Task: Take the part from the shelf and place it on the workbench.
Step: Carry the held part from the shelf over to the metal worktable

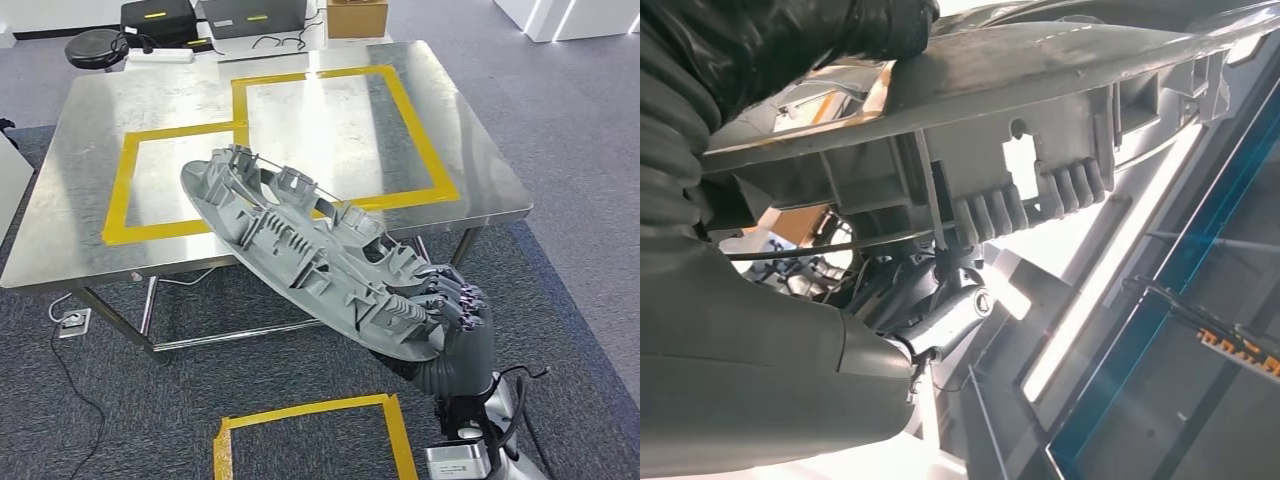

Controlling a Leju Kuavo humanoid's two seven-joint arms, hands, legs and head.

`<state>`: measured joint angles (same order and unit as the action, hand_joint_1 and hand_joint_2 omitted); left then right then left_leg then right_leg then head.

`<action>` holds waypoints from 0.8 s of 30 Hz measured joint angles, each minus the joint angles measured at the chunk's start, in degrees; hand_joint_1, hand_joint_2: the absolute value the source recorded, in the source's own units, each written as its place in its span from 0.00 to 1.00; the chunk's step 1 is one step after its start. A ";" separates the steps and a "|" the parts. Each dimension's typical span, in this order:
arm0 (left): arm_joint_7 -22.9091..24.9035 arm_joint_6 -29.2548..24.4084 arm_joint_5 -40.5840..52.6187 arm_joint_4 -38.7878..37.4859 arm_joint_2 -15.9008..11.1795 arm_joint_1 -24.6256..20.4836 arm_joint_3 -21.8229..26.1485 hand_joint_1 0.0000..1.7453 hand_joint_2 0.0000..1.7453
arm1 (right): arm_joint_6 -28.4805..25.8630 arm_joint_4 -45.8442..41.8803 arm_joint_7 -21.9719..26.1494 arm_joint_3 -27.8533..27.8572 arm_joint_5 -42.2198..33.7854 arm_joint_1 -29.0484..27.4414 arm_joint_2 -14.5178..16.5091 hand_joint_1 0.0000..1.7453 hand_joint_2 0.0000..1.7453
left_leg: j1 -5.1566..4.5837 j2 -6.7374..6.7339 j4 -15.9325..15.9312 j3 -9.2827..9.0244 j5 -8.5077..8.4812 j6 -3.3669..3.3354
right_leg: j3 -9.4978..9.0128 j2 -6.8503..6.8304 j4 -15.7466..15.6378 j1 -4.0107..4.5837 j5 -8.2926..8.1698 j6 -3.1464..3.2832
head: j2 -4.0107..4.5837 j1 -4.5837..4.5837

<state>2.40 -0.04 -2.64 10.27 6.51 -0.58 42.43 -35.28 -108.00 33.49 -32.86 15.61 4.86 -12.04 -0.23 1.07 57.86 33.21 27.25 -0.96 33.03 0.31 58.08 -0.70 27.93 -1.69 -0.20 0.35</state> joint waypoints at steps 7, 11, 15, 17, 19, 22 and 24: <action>-0.10 -0.26 0.32 0.00 -0.34 0.01 -0.58 0.00 0.00 | -0.05 0.00 0.04 0.09 0.05 -0.04 0.00 1.00 1.00 | -0.05 0.00 0.08 0.03 0.05 -0.07 | 0.00 0.00 -0.03 -0.05 -0.03 -0.06 | 0.00 0.00; -0.10 -0.41 0.40 0.00 -0.35 0.01 -0.76 0.00 0.00 | -0.08 0.00 0.07 0.13 0.09 -0.05 -0.03 1.00 1.00 | -0.07 0.00 0.09 0.03 0.05 -0.08 | 0.00 0.00 -0.03 -0.05 -0.04 -0.07 | 0.00 0.00; -0.10 -0.44 0.44 0.00 -0.35 0.01 -0.77 0.00 0.00 | -0.13 0.00 0.17 0.15 0.14 -0.06 -0.05 1.00 1.00 | -0.07 0.00 0.09 0.03 0.05 -0.08 | 0.00 0.00 -0.03 -0.05 -0.04 -0.07 | 0.00 0.00; -0.10 -0.44 0.51 0.00 -0.35 0.01 -0.77 0.00 0.00 | -0.14 0.00 0.22 0.18 0.15 -0.06 -0.07 1.00 1.00 | -0.07 0.00 0.09 0.03 0.05 -0.08 | 0.00 0.00 -0.03 -0.05 -0.04 -0.07 | 0.00 0.00; -0.10 -0.44 0.63 0.00 -0.48 0.01 -0.77 0.00 0.00 | -0.17 0.00 0.29 0.23 0.16 -0.06 -0.07 1.00 1.00 | -0.19 0.00 0.29 0.10 0.18 -0.42 | -0.08 -0.04 -0.29 -0.26 -0.19 -0.35 | 0.00 -0.02; -0.10 -0.43 0.79 0.00 -0.72 0.03 -0.79 0.00 0.00 | -0.32 -0.20 0.36 0.37 0.24 -0.11 -0.10 1.00 1.00 | -0.21 -0.04 -1.06 -0.53 -0.39 -1.60 | -0.41 -0.12 -1.05 -0.28 -0.43 -1.04 | 0.00 -0.20; -0.10 -0.41 0.84 0.00 -0.65 0.01 -0.80 0.00 0.00 | -0.37 -0.40 0.43 0.46 0.32 -0.07 -0.13 1.00 1.00 | 0.22 -0.15 -2.92 -1.61 -1.26 -2.03 | 0.69 -0.13 1.24 -0.15 1.09 -1.35 | 0.00 -0.02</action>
<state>2.30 -0.46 -1.80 10.27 5.87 -0.57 41.63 -35.64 -108.40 33.92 -32.39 15.93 4.79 -12.17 -0.01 0.92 54.94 31.60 25.99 -2.99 33.72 0.18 59.32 -0.85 29.02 -3.05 -0.20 0.33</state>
